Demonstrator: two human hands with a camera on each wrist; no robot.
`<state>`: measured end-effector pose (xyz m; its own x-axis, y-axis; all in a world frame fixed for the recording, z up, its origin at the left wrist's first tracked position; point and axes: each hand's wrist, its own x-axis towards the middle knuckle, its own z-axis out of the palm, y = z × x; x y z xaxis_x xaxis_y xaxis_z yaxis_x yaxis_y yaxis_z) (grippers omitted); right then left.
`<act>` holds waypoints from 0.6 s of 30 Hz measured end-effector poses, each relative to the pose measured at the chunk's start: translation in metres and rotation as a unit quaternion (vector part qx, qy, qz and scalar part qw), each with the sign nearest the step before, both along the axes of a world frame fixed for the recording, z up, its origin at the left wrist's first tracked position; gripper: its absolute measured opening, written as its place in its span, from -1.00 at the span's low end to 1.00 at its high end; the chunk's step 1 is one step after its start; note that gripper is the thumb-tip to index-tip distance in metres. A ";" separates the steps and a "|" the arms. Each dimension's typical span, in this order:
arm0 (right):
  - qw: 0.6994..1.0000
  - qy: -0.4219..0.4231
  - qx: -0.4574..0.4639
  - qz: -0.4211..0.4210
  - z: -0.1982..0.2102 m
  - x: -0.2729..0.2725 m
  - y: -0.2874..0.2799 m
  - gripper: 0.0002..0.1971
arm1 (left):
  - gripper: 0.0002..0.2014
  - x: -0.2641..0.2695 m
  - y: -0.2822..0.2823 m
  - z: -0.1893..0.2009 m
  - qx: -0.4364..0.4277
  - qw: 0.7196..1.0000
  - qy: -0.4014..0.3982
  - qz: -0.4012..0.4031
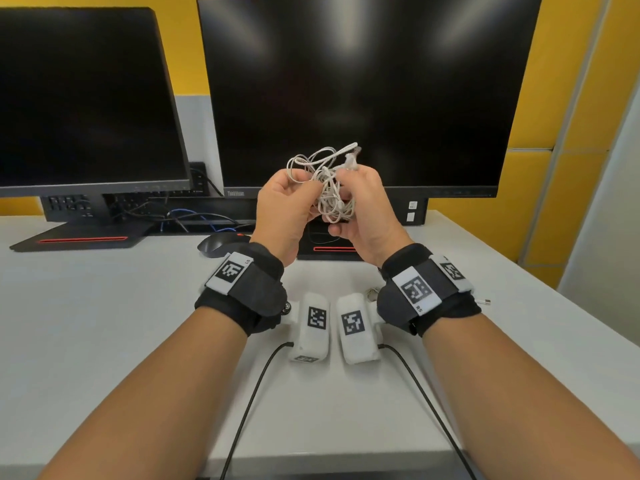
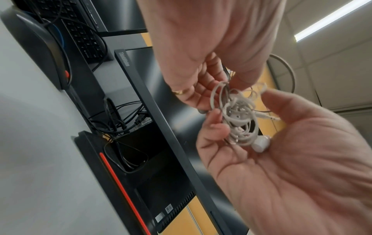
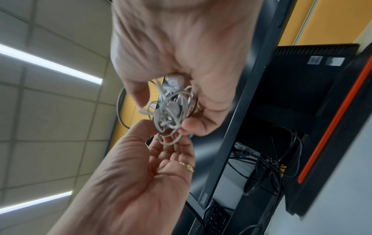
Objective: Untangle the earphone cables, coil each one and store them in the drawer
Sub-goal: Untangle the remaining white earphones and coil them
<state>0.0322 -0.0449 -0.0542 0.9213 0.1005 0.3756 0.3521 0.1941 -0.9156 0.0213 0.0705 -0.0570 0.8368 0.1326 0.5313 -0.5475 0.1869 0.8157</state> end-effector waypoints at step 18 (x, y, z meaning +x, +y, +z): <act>0.975 0.056 0.213 0.038 0.010 -0.003 -0.009 -0.89 | -0.84 0.006 0.002 0.002 -0.085 0.996 0.015 0.015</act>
